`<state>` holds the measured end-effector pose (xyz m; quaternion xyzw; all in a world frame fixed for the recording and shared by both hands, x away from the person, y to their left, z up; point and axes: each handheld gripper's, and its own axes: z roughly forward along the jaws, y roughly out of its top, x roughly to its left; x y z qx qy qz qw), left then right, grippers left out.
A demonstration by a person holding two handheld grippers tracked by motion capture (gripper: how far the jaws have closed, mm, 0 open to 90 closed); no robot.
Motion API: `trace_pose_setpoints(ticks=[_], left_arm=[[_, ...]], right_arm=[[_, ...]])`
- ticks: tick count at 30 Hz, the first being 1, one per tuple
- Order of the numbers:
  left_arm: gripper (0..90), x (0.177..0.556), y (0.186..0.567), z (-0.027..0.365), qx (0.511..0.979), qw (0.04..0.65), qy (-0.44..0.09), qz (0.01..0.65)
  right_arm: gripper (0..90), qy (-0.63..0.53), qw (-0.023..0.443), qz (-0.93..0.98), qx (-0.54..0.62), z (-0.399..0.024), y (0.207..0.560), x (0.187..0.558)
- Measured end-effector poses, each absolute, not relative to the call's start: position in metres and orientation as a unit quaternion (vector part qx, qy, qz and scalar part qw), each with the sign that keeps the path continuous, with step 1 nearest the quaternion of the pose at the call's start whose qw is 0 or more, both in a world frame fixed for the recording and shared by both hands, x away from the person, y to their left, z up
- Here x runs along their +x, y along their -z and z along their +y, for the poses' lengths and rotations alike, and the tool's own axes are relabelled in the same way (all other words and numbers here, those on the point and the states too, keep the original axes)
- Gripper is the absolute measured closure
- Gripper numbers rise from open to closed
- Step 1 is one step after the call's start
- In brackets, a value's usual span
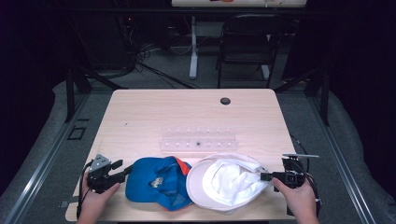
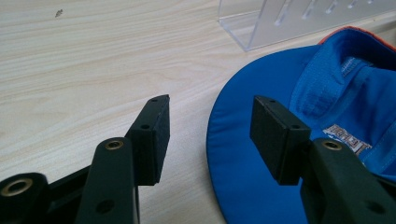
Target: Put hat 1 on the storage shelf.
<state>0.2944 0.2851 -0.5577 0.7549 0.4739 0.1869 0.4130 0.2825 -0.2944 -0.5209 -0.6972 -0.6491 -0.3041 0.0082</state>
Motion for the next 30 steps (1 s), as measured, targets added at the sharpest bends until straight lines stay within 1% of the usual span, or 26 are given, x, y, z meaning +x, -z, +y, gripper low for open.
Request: trace_pose_setpoints(ticks=[3,4,5,6,7,8,10,11,12,13,24,30], left_arm=[[47.9,0.295,0.558,0.285,0.755,0.413,-0.188,0.474],[48.0,0.295,0.558,0.285,0.755,0.413,-0.188,0.474],[48.0,0.295,0.558,0.286,0.755,0.413,-0.188,0.474],[48.0,0.295,0.558,0.286,0.755,0.412,-0.189,0.474],[48.0,0.295,0.558,0.286,0.755,0.412,-0.189,0.474],[47.9,0.295,0.558,0.286,0.755,0.412,-0.189,0.474],[48.0,0.295,0.557,0.286,0.755,0.412,-0.190,0.474],[48.0,0.295,0.557,0.286,0.755,0.412,-0.190,0.473],[48.0,0.295,0.557,0.286,0.755,0.412,-0.190,0.473],[48.0,0.294,0.557,0.286,0.756,0.412,-0.190,0.472],[48.0,0.294,0.557,0.284,0.758,0.411,-0.190,0.469],[48.0,0.295,0.559,0.283,0.762,0.408,-0.188,0.467]], right_arm=[[69.6,0.293,0.005,-0.654,-0.697,-0.292,0.520,0.284],[69.6,0.293,0.005,-0.654,-0.697,-0.292,0.520,0.284],[72.8,0.287,0.002,-0.655,-0.699,-0.289,0.520,0.285],[72.8,0.287,0.002,-0.655,-0.699,-0.289,0.520,0.285],[75.8,0.276,0.000,-0.661,-0.698,-0.287,0.518,0.285],[75.8,0.276,0.000,-0.661,-0.698,-0.287,0.518,0.285],[79.3,0.267,0.000,-0.665,-0.698,-0.285,0.515,0.286],[79.7,0.262,0.003,-0.671,-0.694,-0.285,0.514,0.287],[79.9,0.245,-0.005,-0.678,-0.693,-0.285,0.511,0.287],[80.0,0.255,-0.003,-0.673,-0.694,-0.283,0.512,0.287],[80.5,0.205,-0.004,-0.700,-0.684,-0.274,0.500,0.292],[80.8,0.191,0.018,-0.696,-0.692,-0.273,0.493,0.297]])
